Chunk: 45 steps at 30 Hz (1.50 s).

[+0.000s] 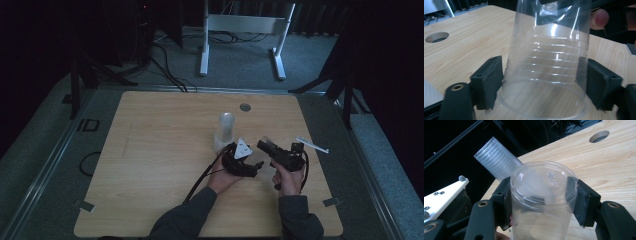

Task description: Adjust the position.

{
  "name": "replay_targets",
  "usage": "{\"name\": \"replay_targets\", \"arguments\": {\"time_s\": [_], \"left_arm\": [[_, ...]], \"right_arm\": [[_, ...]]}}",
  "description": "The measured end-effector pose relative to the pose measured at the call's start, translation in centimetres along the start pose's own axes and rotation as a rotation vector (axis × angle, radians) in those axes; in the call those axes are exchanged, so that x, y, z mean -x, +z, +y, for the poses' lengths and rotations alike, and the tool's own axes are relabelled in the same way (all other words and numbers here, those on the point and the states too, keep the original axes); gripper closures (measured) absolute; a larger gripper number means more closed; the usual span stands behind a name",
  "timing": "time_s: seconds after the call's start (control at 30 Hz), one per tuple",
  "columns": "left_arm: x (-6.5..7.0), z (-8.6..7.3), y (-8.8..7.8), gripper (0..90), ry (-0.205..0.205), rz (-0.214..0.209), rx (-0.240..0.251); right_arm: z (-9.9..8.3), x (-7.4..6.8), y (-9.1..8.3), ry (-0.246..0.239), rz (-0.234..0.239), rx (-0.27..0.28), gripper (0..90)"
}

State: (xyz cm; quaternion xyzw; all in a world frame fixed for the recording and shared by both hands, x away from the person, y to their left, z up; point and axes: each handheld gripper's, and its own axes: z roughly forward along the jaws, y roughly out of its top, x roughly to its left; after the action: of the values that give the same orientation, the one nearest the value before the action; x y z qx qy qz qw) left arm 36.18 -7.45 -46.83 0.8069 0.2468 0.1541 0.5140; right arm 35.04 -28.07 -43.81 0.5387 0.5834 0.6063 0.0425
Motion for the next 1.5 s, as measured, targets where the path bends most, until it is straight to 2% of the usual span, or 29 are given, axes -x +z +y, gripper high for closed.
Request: {"name": "replay_targets", "arguments": {"time_s": [0.17,0.4,0.7,1.03,1.5], "left_arm": [[0.1,0.0,-0.1,24.0,0.002,0.004,0.002],[0.2,0.0,-0.2,27.8,0.018,-0.006,0.003],[0.2,0.0,-0.3,28.2,0.023,-0.003,0.001],[-0.2,0.0,-0.6,28.5,0.025,0.002,-0.01],[-1.1,0.5,-1.3,28.7,0.016,0.02,-0.003]], "right_arm": [[0.0,0.0,0.0,-0.001,0.001,-0.001,41.2],[0.0,0.1,0.0,0.003,-0.005,-0.002,35.9],[0.1,0.1,-0.2,-0.008,-0.004,-0.004,35.5],[0.0,-0.3,-0.3,-0.07,-0.004,-0.035,34.4],[-0.1,-0.4,-0.8,-0.112,-0.009,-0.057,34.5]]}}
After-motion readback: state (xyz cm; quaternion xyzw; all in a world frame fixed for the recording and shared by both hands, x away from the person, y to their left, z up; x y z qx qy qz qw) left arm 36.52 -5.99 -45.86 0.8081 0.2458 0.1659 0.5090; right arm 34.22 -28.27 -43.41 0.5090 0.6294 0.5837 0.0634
